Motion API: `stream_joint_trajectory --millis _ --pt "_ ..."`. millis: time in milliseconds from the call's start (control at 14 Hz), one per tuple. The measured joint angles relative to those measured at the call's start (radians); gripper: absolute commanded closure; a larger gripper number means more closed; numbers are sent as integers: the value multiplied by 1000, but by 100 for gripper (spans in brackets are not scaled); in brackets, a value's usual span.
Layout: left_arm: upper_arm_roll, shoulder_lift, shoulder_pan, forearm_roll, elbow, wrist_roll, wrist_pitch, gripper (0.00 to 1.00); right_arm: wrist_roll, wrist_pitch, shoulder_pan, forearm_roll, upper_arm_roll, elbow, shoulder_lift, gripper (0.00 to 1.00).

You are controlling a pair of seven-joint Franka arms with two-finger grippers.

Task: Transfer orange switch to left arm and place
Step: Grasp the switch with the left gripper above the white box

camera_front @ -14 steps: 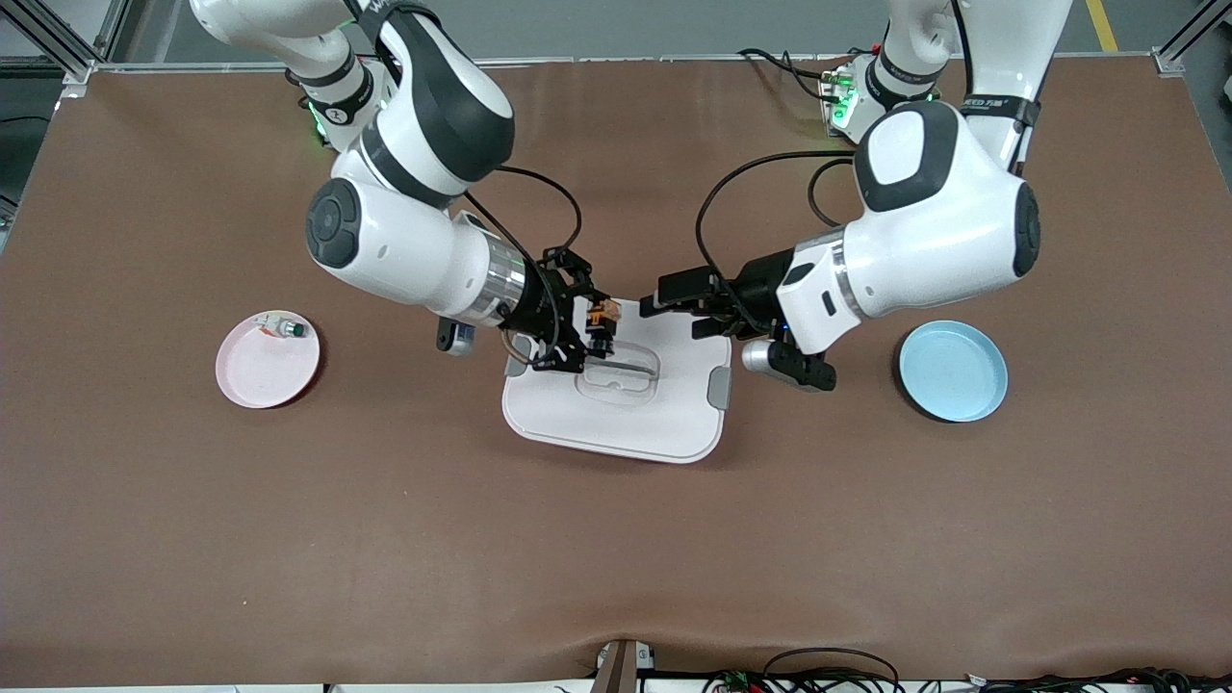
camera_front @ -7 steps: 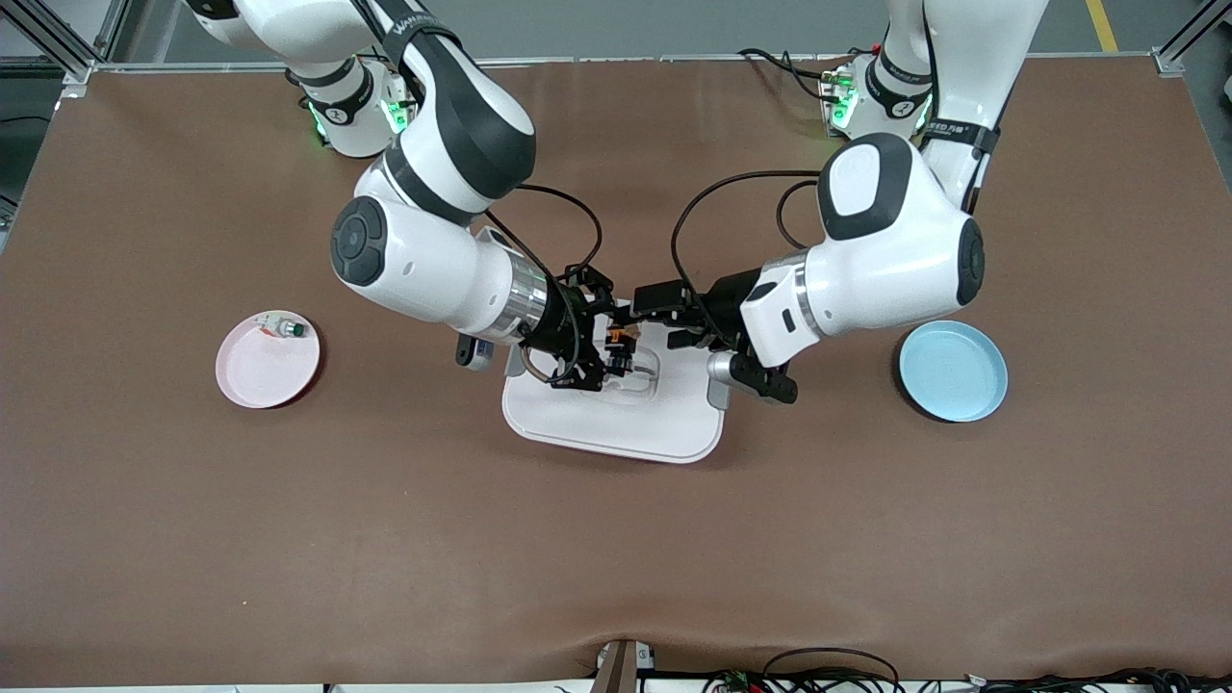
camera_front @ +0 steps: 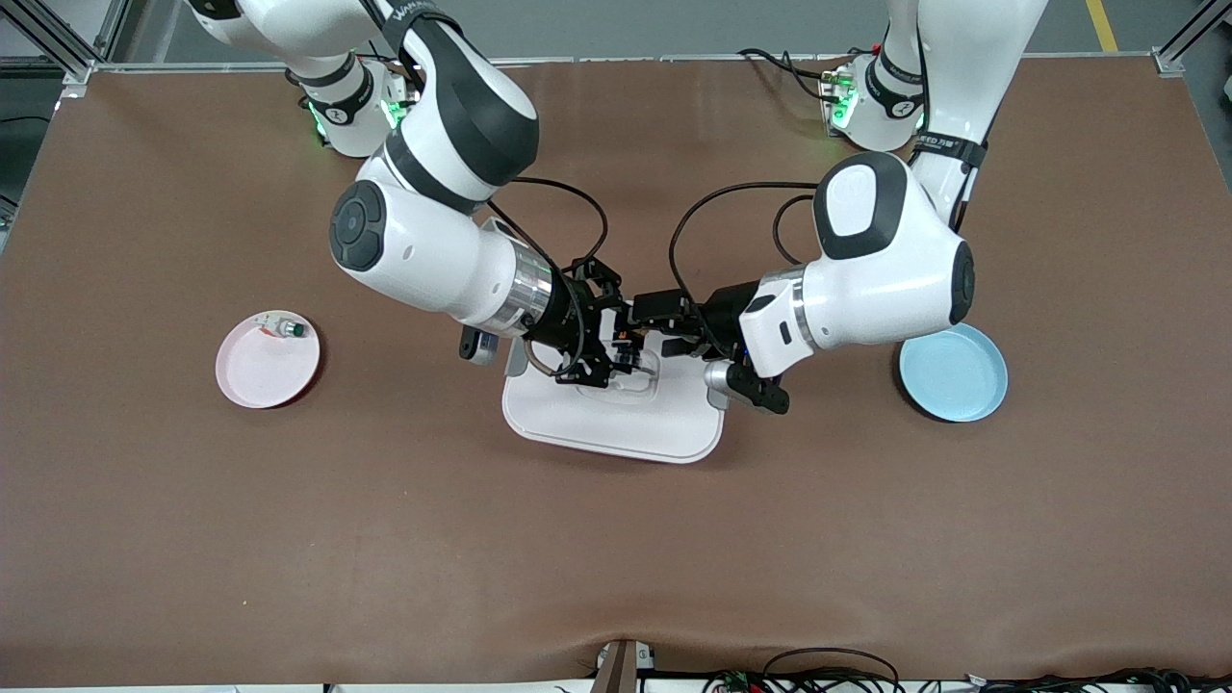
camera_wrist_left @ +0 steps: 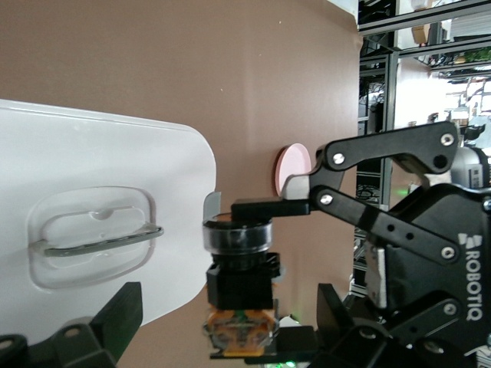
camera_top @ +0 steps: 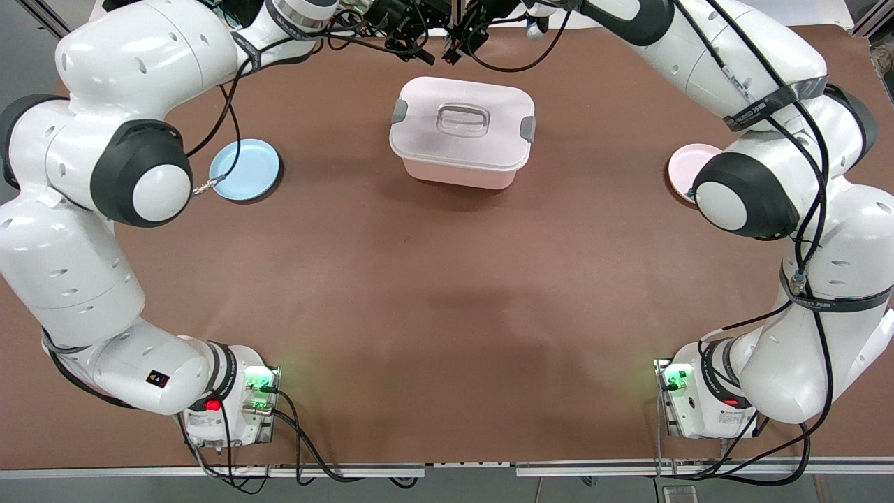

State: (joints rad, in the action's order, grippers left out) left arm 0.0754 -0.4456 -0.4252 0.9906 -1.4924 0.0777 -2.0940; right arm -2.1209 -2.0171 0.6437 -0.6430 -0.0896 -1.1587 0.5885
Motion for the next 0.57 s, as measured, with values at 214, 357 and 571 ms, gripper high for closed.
stream_joint_trajectory --millis 214,357,571 --pt "0 0 -2 10 0 2 -3 0 -3 -8 5 0 0 0 0 100" --pt "0 0 -2 10 0 2 -4 0 -4 -12 6 0 0 0 1 100" --pt "0 0 -1 10 0 7 -5 0 -7 -14 6 0 0 4 1 100"
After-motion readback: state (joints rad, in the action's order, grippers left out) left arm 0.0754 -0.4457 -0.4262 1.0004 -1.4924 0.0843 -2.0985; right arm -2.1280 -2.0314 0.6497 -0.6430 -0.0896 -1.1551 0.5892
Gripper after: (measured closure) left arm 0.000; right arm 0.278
